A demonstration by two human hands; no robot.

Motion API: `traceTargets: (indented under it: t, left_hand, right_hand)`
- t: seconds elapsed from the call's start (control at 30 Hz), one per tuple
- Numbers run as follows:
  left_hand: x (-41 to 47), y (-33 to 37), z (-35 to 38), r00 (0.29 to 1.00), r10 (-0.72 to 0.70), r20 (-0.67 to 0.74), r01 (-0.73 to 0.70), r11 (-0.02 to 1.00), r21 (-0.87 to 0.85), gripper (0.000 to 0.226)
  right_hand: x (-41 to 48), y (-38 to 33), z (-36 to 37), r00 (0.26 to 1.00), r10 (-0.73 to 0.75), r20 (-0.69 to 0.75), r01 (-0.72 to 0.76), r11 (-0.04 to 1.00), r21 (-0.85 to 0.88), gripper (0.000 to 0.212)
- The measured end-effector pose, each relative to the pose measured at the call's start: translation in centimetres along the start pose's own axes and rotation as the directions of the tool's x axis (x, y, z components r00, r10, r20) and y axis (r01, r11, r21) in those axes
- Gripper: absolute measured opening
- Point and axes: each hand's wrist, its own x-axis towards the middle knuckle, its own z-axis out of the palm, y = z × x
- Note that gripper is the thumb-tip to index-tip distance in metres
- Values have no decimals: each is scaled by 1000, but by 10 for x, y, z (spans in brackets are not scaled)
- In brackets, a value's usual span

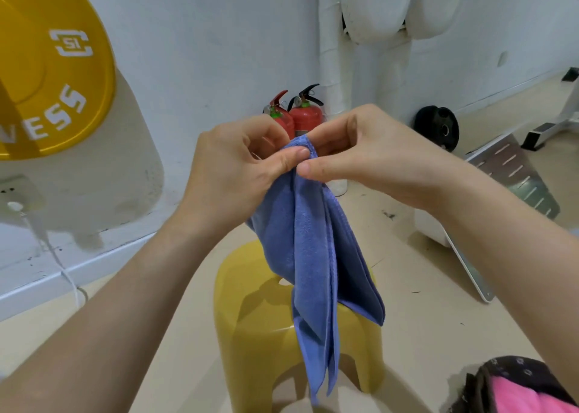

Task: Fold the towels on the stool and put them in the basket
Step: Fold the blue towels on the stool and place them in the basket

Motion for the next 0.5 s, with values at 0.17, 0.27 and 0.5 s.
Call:
traceTargets:
  t: [0.17, 0.27, 0.5]
  left_hand:
    - [2, -6, -6, 924, -156, 348, 138, 987, 78, 38]
    - [-1, -22, -15, 869, -175, 462, -52, 897, 439, 62]
    - [12, 0, -32, 927, 335, 170, -366, 703, 609, 43]
  right_hand:
    - [5, 13, -8, 983, 34, -182, -22, 997, 71, 27]
    - [4, 27, -19, 927, 86, -366, -66, 996, 67, 31]
    - [8, 35, -15, 704, -221, -675, 65, 967, -248, 15]
